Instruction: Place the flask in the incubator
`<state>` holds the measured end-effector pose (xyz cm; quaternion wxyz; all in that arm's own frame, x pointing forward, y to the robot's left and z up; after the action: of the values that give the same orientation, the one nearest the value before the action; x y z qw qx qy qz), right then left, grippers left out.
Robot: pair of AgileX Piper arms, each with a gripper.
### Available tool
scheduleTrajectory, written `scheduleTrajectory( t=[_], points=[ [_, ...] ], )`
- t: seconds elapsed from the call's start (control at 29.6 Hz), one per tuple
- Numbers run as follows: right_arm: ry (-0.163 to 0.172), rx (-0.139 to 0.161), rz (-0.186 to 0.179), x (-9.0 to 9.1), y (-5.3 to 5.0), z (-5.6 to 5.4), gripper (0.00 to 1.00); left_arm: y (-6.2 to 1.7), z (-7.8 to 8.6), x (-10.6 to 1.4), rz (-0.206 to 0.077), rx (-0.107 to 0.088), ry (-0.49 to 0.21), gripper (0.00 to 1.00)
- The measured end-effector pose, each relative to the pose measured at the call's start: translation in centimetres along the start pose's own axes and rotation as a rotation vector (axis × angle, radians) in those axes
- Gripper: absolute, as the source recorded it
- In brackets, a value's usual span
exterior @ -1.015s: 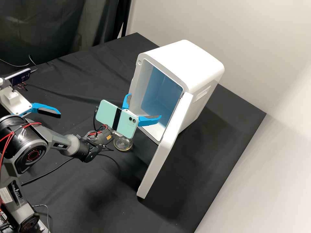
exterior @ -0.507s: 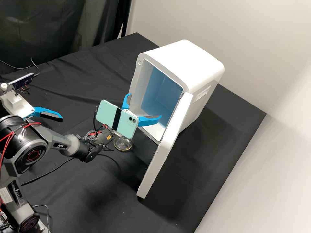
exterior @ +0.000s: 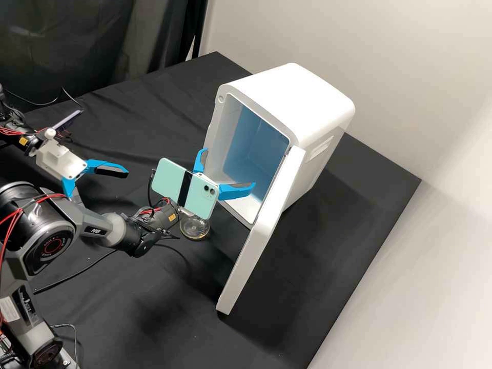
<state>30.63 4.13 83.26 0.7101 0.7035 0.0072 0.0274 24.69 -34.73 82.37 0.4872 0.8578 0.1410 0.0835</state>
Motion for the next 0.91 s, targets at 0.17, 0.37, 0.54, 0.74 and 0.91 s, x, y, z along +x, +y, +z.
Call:
scheduleTrajectory(
  t=[0.17, 0.37, 0.54, 0.74, 0.91],
  points=[
    [0.000, 0.000, 0.000, 0.0, 0.0, 0.0, 1.00, 0.15, -0.9, 0.4, 0.002, -0.005, 0.029, 1.00],
    [0.000, 0.000, 0.000, 0.0, 0.0, 0.0, 1.00, 0.19, -1.9, 0.7, -0.004, -0.027, 0.064, 1.00],
    [0.000, 0.000, 0.000, 0.0, 0.0, 0.0, 1.00, 0.27, -2.6, 0.6, 0.000, -0.030, 0.085, 1.00],
    [0.000, 0.000, 0.000, 0.0, 0.0, 0.0, 1.00, 0.61, -4.2, 0.2, 0.007, -0.029, 0.112, 1.00],
    [0.000, 0.000, 0.000, 0.0, 0.0, 0.0, 1.00, 1.49, -4.6, -0.2, 0.040, -0.038, 0.117, 1.00]
  ],
)
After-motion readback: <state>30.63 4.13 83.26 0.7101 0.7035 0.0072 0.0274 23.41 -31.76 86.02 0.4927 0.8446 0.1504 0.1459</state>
